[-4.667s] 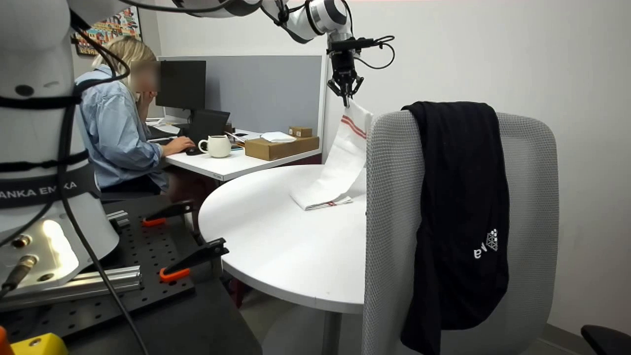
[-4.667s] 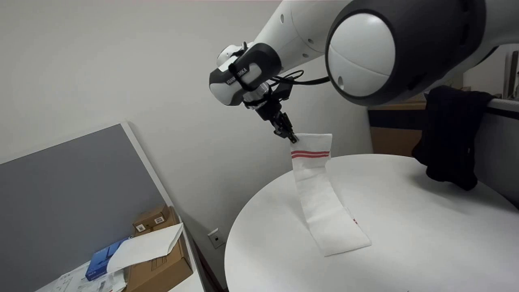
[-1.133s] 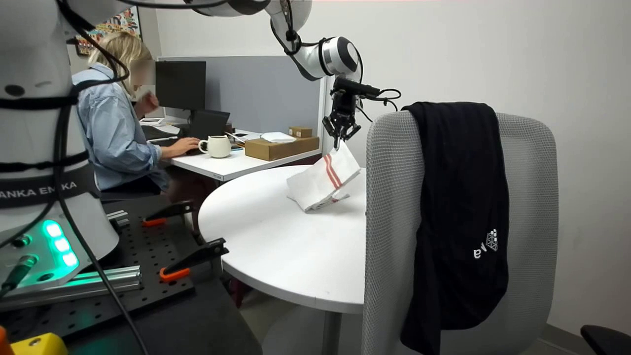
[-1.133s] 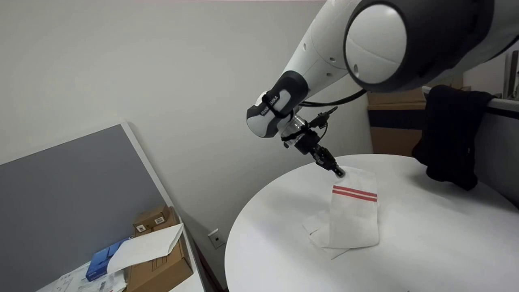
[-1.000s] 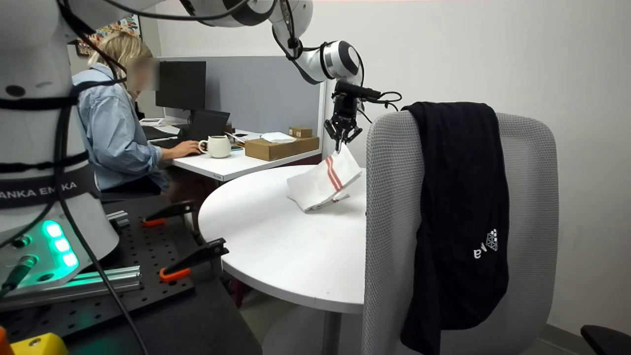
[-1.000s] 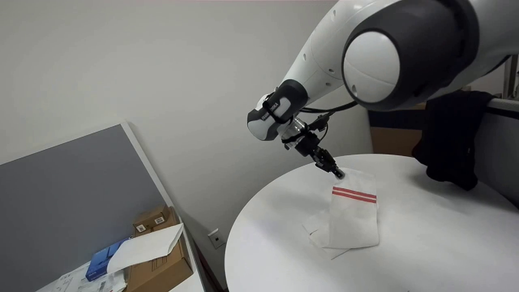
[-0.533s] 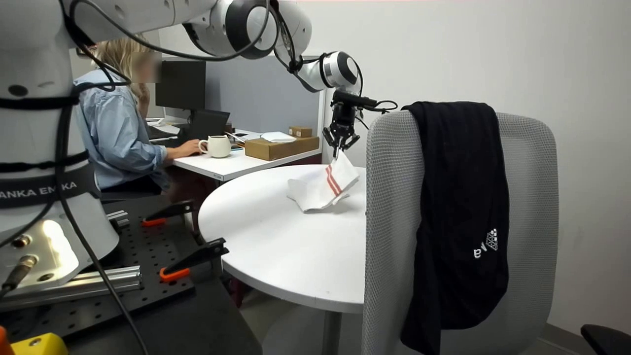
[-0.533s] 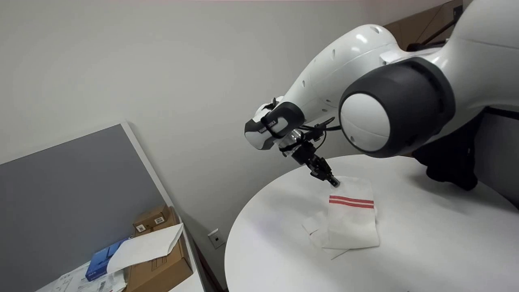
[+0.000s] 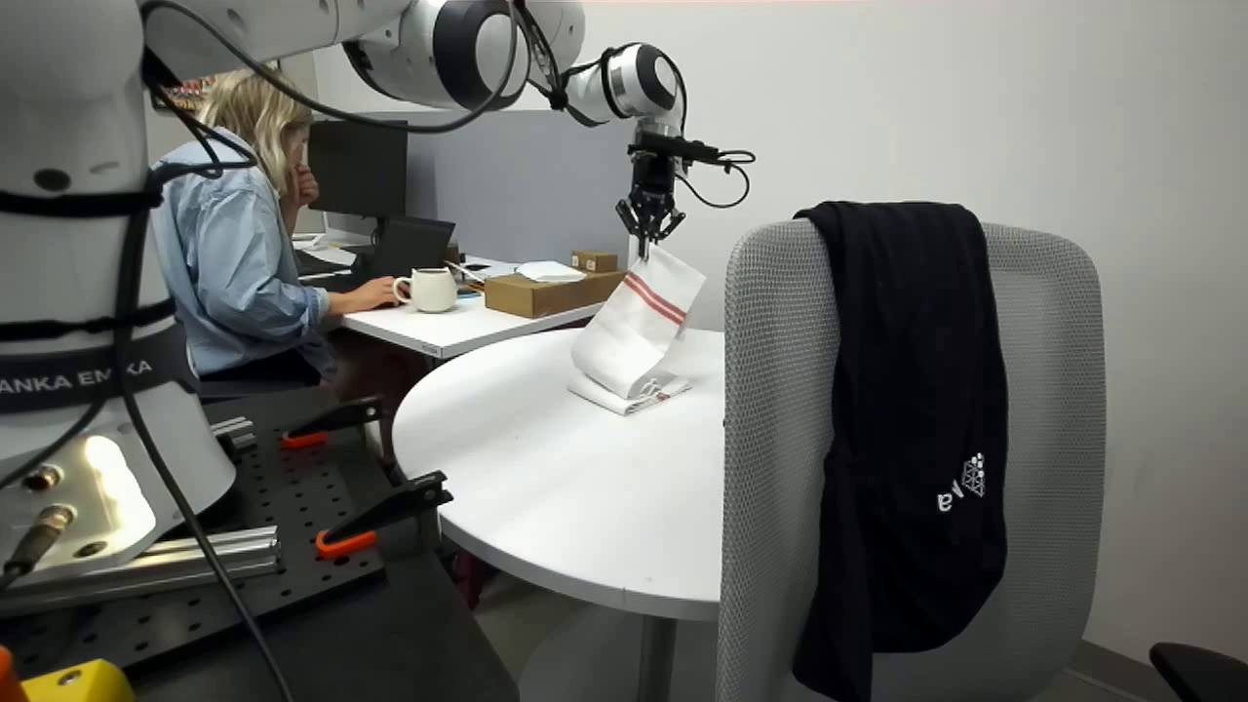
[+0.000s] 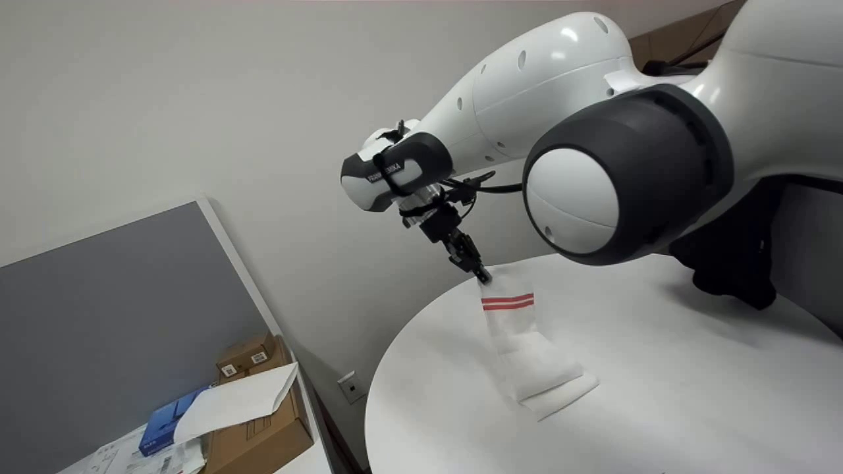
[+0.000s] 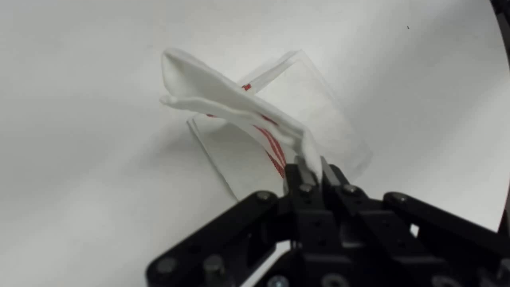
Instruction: Fold the white and red cloth on the table
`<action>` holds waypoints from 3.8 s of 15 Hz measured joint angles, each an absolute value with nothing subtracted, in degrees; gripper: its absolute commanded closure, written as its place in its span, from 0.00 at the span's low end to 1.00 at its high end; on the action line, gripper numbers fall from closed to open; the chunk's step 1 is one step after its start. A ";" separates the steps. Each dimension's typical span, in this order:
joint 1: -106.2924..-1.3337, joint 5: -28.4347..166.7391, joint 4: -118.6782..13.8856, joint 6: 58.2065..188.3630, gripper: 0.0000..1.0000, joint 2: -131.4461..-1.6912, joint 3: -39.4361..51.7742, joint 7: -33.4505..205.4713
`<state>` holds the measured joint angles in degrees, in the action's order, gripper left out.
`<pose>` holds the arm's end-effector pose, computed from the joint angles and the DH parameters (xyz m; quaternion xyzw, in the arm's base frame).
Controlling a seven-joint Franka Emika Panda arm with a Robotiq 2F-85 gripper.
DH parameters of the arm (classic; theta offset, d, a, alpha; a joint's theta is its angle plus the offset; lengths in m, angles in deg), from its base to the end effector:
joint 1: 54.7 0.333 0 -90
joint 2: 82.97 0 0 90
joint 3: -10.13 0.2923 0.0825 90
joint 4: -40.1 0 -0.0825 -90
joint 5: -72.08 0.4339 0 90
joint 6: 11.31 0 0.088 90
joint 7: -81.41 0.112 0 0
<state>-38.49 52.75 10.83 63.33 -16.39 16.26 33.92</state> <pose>0.7546 0.2141 0.2801 0.8209 0.5283 -0.2050 0.0707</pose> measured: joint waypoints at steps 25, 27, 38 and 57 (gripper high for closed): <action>-34.25 52.85 13.67 57.93 0.99 -1.13 7.75 34.24; -33.62 53.00 13.68 57.15 0.99 -0.85 7.99 35.07; -32.74 56.03 13.71 53.25 0.19 0.90 11.15 37.58; -38.36 64.92 15.74 67.30 0.00 -14.21 13.54 58.89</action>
